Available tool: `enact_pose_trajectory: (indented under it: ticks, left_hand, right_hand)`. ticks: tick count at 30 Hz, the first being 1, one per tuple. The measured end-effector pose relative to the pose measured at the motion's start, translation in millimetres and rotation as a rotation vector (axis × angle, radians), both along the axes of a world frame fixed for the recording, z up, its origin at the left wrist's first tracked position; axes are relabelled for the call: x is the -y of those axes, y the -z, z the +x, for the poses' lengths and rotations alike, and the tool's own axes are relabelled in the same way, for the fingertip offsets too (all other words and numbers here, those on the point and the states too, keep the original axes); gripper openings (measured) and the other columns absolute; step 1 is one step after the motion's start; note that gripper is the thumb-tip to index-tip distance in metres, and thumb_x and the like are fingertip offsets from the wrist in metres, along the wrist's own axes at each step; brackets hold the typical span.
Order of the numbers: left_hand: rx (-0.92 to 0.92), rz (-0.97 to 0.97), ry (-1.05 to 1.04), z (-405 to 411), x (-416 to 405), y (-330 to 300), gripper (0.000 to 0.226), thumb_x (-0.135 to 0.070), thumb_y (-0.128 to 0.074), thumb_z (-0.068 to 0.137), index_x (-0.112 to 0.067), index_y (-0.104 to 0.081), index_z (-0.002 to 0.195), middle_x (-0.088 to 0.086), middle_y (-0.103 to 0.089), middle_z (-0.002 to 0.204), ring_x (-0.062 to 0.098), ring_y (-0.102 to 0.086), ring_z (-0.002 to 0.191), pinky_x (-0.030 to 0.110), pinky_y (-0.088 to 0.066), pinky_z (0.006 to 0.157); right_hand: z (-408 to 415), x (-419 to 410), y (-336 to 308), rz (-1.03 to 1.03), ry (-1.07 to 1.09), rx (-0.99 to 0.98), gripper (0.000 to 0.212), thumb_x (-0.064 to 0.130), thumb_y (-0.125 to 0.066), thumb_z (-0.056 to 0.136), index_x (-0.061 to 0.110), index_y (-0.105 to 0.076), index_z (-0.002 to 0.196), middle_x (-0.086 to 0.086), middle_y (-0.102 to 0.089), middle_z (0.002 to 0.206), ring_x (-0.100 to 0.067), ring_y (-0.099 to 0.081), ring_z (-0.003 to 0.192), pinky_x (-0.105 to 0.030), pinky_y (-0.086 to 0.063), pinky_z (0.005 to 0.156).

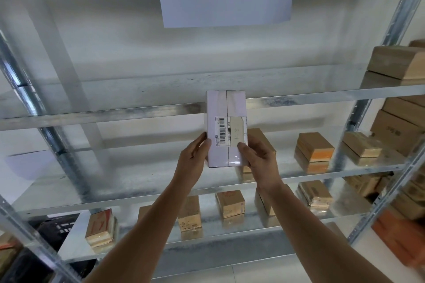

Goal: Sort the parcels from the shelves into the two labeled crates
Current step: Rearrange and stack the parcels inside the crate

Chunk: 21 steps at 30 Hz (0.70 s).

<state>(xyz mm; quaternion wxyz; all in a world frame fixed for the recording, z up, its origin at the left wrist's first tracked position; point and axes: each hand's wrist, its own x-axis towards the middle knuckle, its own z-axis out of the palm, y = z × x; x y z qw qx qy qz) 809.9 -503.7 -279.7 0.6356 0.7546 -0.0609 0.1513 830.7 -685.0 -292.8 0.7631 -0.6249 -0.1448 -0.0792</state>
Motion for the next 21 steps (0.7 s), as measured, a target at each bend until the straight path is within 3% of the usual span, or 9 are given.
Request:
enact_pose_trajectory:
  ticks: [3, 9, 11, 16, 21]
  left_hand:
    - [-0.011, -0.023, 0.034, 0, 4, 0, 0.036, -0.029, -0.048, 0.105, -0.032, -0.053, 0.14, -0.008, -0.065, 0.128, 0.012, -0.064, 0.112, 0.024, -0.056, 0.079]
    - [-0.018, -0.029, 0.039, -4, 13, 4, 0.029, -0.029, -0.048, 0.106, -0.045, -0.053, 0.13, -0.008, -0.065, 0.129, 0.017, -0.062, 0.115, 0.024, -0.054, 0.078]
    - [-0.024, -0.017, 0.039, -4, 14, 7, 0.029, -0.03, -0.047, 0.106, -0.049, -0.052, 0.127, -0.011, -0.064, 0.128, 0.019, -0.062, 0.115, 0.026, -0.055, 0.078]
    - [-0.035, -0.017, 0.017, -12, 14, 16, 0.03, -0.032, -0.048, 0.105, -0.044, -0.056, 0.131, -0.009, -0.066, 0.129, 0.016, -0.064, 0.114, 0.045, -0.059, 0.09]
    - [-0.103, -0.086, -0.038, -32, 6, 27, 0.034, -0.023, -0.047, 0.106, -0.051, -0.062, 0.117, -0.018, -0.072, 0.113, 0.007, -0.068, 0.103, 0.034, -0.059, 0.087]
  right_hand:
    - [-2, 2, -3, -0.005, 0.008, 0.027, 0.026, 0.009, -0.057, 0.101, 0.006, -0.065, 0.126, -0.006, -0.072, 0.12, -0.026, -0.069, 0.111, -0.036, -0.058, 0.091]
    - [-3, 8, 2, -0.012, 0.021, 0.001, 0.026, 0.01, -0.058, 0.1, 0.006, -0.065, 0.125, -0.006, -0.073, 0.119, -0.025, -0.069, 0.11, -0.036, -0.058, 0.09]
    - [-5, 8, 4, -0.007, 0.036, -0.009, 0.026, 0.009, -0.059, 0.1, 0.006, -0.066, 0.125, -0.004, -0.074, 0.117, -0.023, -0.07, 0.108, -0.03, -0.058, 0.086]
    - [-11, 8, 12, 0.035, 0.014, -0.063, 0.026, 0.009, -0.062, 0.098, 0.008, -0.065, 0.124, -0.001, -0.075, 0.113, -0.018, -0.071, 0.104, -0.024, -0.057, 0.079]
    - [-16, -6, 28, 0.047, -0.017, -0.138, 0.027, 0.009, -0.067, 0.094, 0.008, -0.063, 0.121, -0.001, -0.076, 0.109, -0.02, -0.071, 0.103, -0.025, -0.058, 0.077]
